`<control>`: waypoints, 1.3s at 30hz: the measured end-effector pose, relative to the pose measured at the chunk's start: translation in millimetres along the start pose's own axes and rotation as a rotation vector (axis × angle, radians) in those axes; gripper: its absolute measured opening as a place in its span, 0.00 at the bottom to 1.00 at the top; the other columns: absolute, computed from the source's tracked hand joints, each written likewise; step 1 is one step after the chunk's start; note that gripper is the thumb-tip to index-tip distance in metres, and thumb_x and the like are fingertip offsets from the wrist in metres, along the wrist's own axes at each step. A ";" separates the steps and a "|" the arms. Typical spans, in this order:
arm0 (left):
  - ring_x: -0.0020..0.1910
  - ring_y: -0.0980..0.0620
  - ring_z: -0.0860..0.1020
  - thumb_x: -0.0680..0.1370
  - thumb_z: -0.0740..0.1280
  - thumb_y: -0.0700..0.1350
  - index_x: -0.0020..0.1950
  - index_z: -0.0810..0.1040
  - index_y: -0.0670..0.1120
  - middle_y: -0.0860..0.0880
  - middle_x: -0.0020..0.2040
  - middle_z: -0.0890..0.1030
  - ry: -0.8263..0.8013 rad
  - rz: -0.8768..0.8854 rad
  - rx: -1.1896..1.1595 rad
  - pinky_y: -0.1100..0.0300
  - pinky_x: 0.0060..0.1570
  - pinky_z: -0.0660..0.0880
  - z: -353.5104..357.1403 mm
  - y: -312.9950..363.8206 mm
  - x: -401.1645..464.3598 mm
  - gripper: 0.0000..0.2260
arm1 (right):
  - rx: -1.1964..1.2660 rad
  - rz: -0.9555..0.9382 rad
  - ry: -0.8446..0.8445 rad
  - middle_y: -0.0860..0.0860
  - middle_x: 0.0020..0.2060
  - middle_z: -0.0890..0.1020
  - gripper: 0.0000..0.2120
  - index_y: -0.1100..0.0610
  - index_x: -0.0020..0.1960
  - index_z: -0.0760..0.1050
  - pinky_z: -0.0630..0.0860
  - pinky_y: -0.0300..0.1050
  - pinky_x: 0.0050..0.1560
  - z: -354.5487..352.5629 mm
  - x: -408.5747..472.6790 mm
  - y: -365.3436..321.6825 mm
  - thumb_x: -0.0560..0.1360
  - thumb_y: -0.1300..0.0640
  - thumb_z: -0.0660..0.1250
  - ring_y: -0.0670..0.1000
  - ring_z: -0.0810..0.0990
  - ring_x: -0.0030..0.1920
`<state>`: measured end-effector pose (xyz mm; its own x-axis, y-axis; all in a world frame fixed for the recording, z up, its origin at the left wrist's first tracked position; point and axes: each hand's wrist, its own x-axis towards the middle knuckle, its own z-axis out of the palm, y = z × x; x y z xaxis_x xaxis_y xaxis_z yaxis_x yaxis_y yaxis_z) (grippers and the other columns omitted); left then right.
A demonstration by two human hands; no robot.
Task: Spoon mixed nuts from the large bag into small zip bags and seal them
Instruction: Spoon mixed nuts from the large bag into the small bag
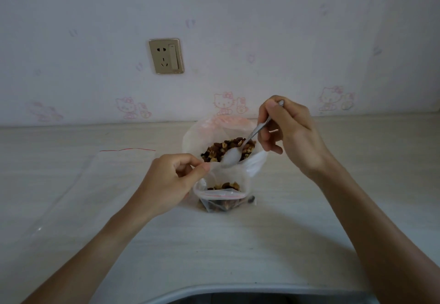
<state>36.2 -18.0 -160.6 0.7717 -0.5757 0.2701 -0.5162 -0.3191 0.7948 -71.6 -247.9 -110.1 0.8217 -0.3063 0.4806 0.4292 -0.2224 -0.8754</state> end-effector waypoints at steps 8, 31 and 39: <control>0.27 0.59 0.76 0.78 0.73 0.58 0.35 0.80 0.52 0.56 0.29 0.80 0.253 -0.046 0.103 0.62 0.36 0.72 -15.5 -1.1 18.5 0.15 | 0.106 0.303 0.321 0.53 0.29 0.79 0.15 0.59 0.45 0.75 0.66 0.42 0.24 -1.3 7.3 23.1 0.86 0.55 0.56 0.55 0.77 0.27; 0.47 0.36 0.82 0.82 0.69 0.52 0.50 0.81 0.37 0.38 0.45 0.85 0.222 -0.112 -0.008 0.38 0.51 0.77 12.5 -21.6 40.7 0.16 | -0.246 0.302 0.145 0.54 0.34 0.86 0.13 0.61 0.48 0.78 0.74 0.44 0.21 10.4 8.5 52.8 0.86 0.57 0.60 0.54 0.84 0.30; 0.51 0.34 0.82 0.83 0.68 0.51 0.51 0.82 0.39 0.37 0.48 0.85 0.196 -0.118 -0.168 0.36 0.56 0.77 15.8 -11.9 37.8 0.14 | -0.048 0.419 0.150 0.57 0.35 0.86 0.12 0.65 0.49 0.79 0.77 0.46 0.22 13.4 6.0 54.4 0.85 0.61 0.60 0.55 0.84 0.31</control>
<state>65.7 -47.9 -168.4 0.8884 -0.3799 0.2577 -0.3626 -0.2367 0.9014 -38.3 -249.4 -155.5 0.8558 -0.5093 0.0904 0.0502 -0.0921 -0.9945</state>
